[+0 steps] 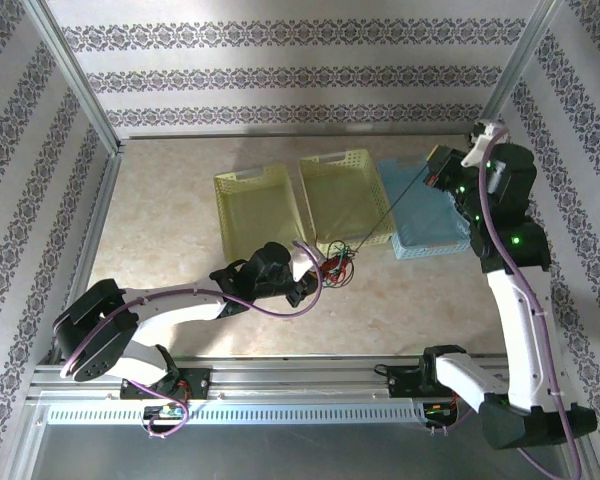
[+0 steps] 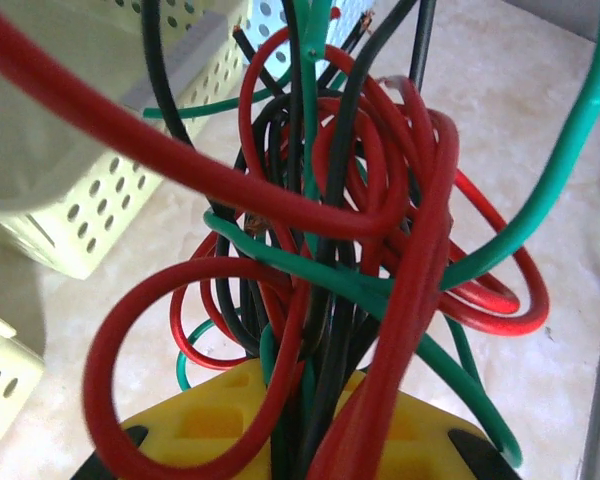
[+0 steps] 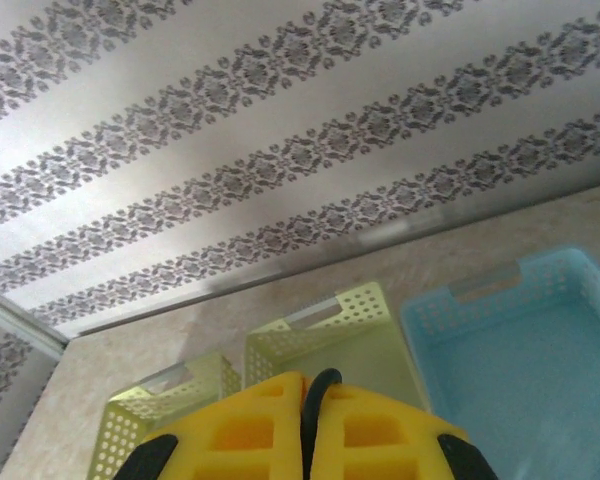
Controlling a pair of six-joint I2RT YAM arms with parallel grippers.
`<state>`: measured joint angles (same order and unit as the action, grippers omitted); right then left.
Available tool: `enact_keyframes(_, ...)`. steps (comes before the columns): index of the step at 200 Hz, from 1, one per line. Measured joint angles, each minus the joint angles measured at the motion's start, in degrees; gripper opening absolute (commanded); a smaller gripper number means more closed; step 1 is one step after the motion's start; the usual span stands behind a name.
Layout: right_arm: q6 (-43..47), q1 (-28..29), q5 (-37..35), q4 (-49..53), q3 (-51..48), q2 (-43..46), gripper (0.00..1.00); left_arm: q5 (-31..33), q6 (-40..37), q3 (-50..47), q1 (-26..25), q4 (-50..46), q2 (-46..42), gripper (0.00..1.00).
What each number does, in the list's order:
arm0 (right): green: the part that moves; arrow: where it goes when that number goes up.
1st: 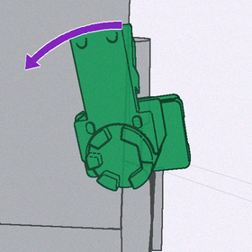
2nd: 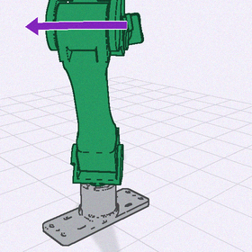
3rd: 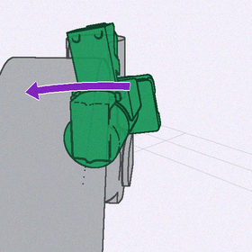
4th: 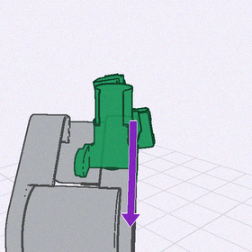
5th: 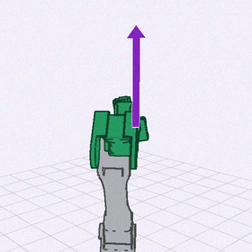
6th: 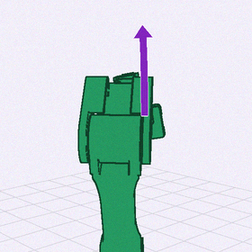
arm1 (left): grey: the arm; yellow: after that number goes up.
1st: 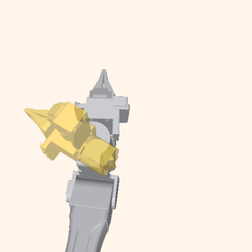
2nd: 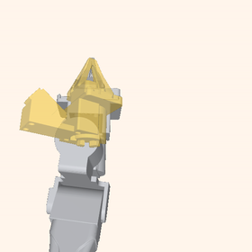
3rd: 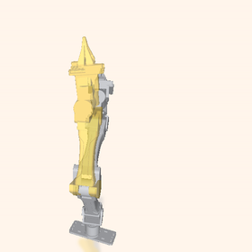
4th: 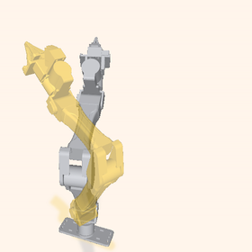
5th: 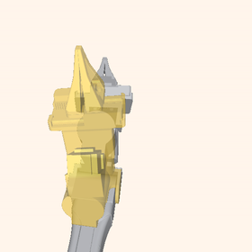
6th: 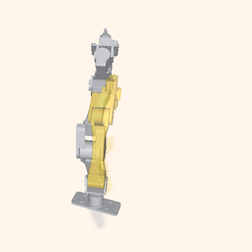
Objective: Untangle the cables
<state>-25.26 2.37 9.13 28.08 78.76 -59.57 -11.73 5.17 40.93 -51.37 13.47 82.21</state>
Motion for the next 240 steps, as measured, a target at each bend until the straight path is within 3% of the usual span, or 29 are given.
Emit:
enact_keyframes(67, 1.86, -3.43, 1.01, 3.91, 10.45, -3.26, 0.0, 2.03, 1.33, -2.03, 0.11, 7.13, -4.2, 0.0)
enact_keyframes(130, 2.6, -7.17, 0.46, 7.56, 11.19, -2.97, 0.0, 1.86, 3.15, -5.86, 0.9, 7.74, -12.68, 0.0)
enact_keyframes(152, 0.46, -7.32, 1.11, 3.76, 6.25, 0.44, 0.0, 0.74, 3.98, -6.14, 1.57, 5.05, -17.03, 0.0)
enact_keyframes(173, -0.09, -2.01, -4.2, 0.13, -3.87, 6.97, 0.0, -0.46, 4.28, -5.88, 1.66, -0.17, -17.49, 0.0)
enact_keyframes(210, -5.38, 14.43, -22.73, 4.37, -26.16, 19.71, 0.0, -1.16, 4.31, -5.81, 1.68, -6.56, -14.69, 0.0)
enact_keyframes(240, -15.56, 18.93, -29.31, 11.37, -38.95, 23.37, 0.0, -2.67, 4.0, -2.43, 1.75, -8.2, -11.82, 0.0)
